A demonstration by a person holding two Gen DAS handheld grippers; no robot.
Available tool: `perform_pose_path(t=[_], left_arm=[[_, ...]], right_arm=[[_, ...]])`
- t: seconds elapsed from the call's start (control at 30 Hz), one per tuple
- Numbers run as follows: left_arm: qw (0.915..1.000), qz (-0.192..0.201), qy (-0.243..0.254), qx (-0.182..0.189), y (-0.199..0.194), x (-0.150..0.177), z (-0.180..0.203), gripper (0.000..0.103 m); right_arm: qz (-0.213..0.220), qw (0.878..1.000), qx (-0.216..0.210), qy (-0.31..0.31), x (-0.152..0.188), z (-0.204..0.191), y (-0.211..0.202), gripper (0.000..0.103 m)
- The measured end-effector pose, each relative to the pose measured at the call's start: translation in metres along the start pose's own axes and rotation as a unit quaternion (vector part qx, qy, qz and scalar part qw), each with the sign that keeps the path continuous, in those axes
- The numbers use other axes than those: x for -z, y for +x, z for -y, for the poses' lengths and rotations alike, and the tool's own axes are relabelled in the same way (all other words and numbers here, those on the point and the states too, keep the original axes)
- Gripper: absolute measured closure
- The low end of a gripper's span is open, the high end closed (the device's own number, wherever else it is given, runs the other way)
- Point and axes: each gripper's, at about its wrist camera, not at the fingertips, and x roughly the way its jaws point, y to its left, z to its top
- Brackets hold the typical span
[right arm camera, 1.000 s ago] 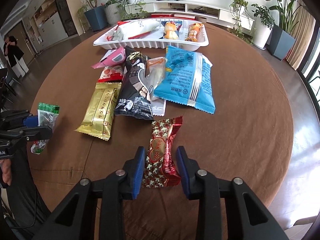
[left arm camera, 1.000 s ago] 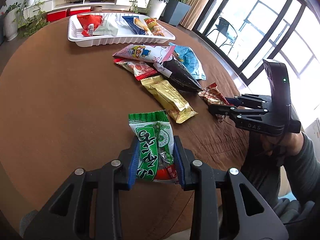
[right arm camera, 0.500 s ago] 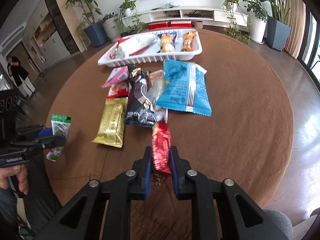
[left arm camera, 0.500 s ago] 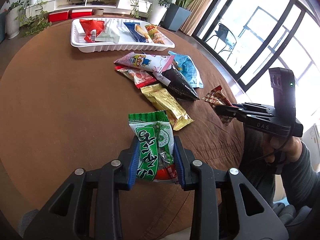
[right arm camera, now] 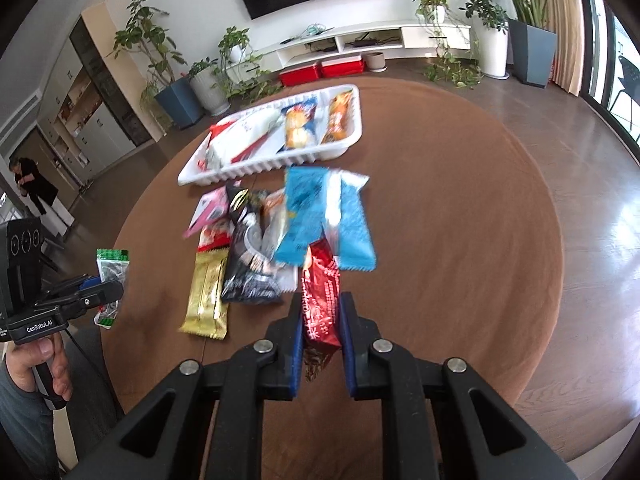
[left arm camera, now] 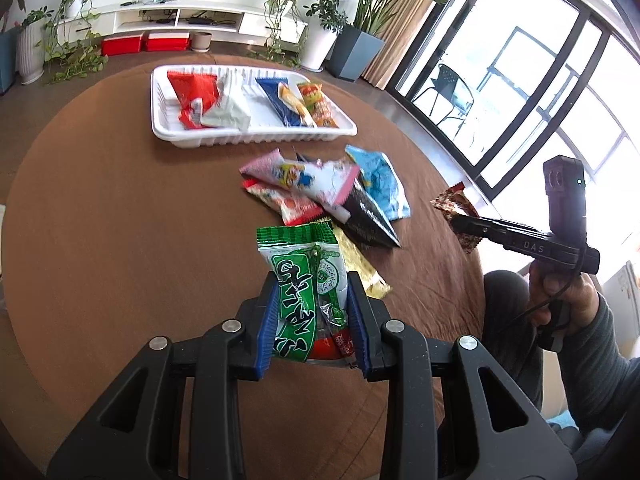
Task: Organize snacks
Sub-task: 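Carry the green packet and red-white candy over the tray with both grippers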
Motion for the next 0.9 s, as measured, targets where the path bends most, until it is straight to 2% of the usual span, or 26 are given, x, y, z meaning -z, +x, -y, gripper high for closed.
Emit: perform_pose_path(t=[0.27,0.47,0.7,0.9], left_arm=[[0.9996,0.028,0.003,-0.007,-0.005,-0.056,-0.013,0.074],[0.9985,0.045,0.026,-0.019,0.0,-0.116,-0.013,0.074],[0.9977,0.05,0.041,-0.023,0.026,-0.184,-0.008,0.074],[0.998,0.025,0.042,-0.038,0.073,-0.219,-0.013,0.074]], right_arm=[[0.047,0.999,0.015,0.006,-0.056,0.019,-0.019,0.086],[0.075,0.997,0.0,-0.023,-0.107,0.002,-0.018,0.086],[0.083,0.994,-0.032,-0.058,-0.165,-0.031,0.008,0.086],[0.065,0.994,-0.033,-0.079,-0.202,-0.048,0.051,0.086]])
